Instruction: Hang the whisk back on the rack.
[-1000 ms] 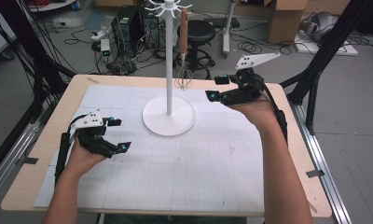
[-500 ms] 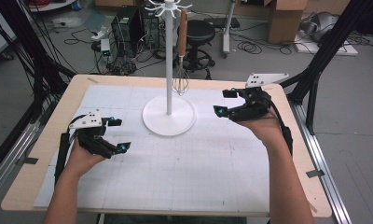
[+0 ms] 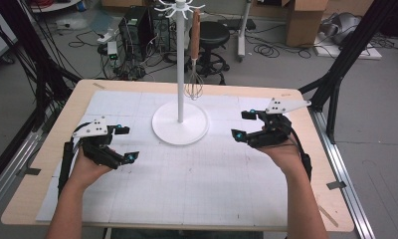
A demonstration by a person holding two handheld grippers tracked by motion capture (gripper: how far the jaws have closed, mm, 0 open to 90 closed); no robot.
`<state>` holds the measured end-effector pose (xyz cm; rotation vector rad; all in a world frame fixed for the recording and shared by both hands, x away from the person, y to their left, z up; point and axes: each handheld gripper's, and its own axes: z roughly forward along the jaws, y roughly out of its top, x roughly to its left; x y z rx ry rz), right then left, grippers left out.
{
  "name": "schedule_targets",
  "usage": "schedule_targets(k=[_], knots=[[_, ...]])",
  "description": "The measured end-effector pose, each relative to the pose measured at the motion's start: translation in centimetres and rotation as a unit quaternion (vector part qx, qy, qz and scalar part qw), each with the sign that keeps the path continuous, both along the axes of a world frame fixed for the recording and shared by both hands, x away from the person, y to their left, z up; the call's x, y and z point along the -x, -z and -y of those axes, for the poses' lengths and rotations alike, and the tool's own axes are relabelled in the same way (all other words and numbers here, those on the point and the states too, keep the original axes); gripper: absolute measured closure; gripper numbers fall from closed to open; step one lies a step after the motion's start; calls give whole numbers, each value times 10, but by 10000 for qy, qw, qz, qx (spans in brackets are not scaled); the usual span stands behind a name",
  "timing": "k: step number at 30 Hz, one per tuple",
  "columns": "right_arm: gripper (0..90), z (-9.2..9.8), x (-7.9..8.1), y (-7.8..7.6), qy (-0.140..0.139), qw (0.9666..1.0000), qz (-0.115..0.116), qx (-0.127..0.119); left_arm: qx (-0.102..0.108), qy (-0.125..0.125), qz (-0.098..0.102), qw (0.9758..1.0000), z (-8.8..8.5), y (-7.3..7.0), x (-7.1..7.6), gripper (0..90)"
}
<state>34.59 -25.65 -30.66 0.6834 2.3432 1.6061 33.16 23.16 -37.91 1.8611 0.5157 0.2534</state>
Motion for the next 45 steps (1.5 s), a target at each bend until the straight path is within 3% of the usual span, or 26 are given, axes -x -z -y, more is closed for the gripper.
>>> schedule_targets(k=[17,21,23,33,45], knots=[[145,24,22,50,415,9989,-196,-113,-29,38,24,10000,1,0,1,16],[143,29,24,64,520,9980,-320,-160,-46,31,23,10000,2,1,1,16],[138,30,22,69,626,9969,-468,-46,-55,16,33,10000,2,0,1,16],[118,27,21,75,724,9957,-570,74,-31,26,36,10000,1,0,1,16],[110,32,25,76,749,9958,-519,-57,-53,50,16,10000,2,1,1,16]])
